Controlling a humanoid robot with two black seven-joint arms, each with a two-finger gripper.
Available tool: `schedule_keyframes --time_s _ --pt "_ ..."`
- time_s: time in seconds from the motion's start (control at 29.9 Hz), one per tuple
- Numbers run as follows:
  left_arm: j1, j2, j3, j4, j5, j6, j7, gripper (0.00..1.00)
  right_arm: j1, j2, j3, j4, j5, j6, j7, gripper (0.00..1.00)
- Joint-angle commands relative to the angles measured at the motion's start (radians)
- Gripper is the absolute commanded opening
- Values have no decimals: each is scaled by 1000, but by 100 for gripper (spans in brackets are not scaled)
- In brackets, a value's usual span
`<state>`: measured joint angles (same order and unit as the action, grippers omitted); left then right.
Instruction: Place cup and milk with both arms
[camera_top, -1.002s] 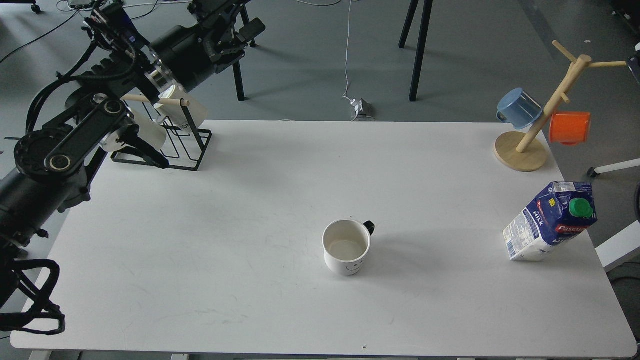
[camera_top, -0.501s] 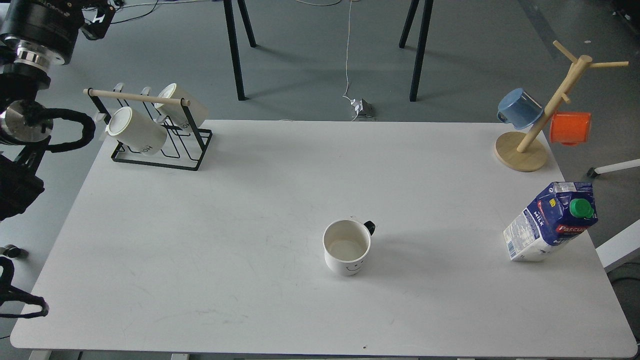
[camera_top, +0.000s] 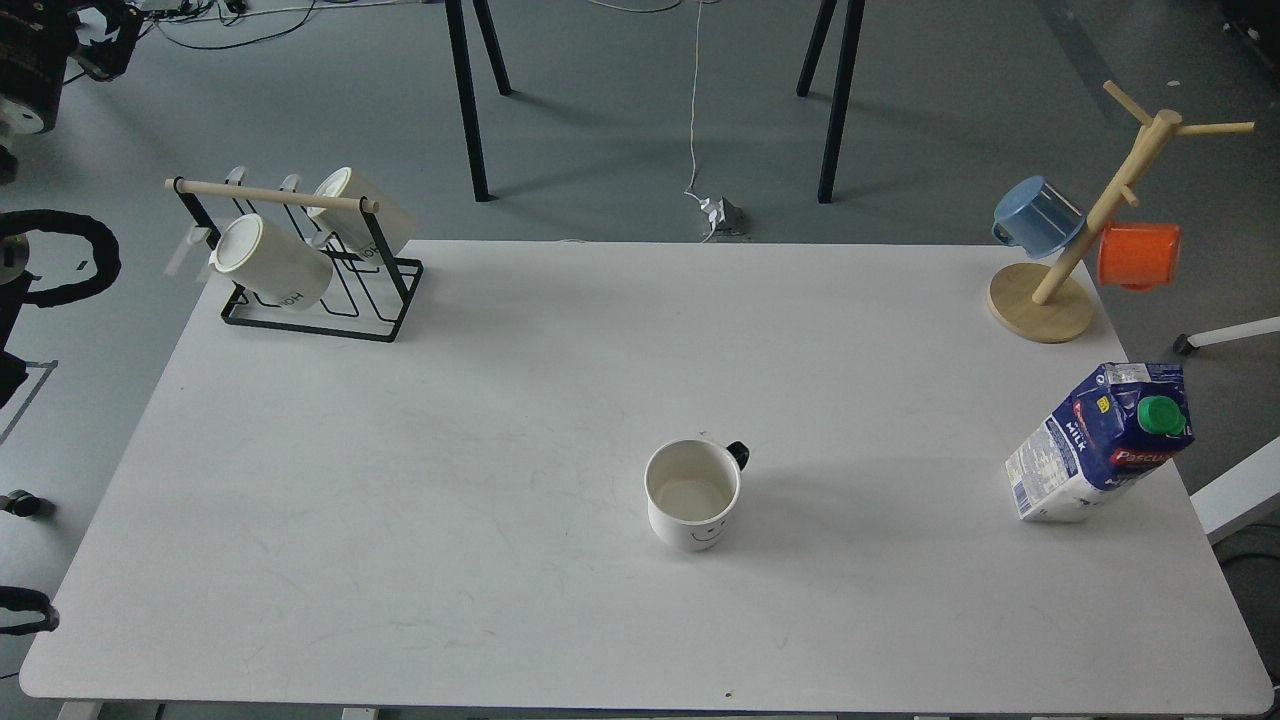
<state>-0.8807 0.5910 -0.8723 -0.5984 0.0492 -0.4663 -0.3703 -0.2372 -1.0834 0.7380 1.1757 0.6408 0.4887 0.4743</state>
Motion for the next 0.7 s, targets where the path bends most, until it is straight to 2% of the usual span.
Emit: schedule_keyframes --time_s 0.0,0.23,0.4,0.67 --pt "0 -3 3 2 1 1 4 100 -2 80 3 25 -9 0 0 100" --pt "3 6 4 8 5 0 19 100 25 261 11 36 -93 0 -10 100" --pt "6 32 6 14 8 1 42 100 35 303 14 39 -101 0 -11 100" --pt "5 33 13 14 12 1 50 100 68 405 21 41 -104 0 -11 100"
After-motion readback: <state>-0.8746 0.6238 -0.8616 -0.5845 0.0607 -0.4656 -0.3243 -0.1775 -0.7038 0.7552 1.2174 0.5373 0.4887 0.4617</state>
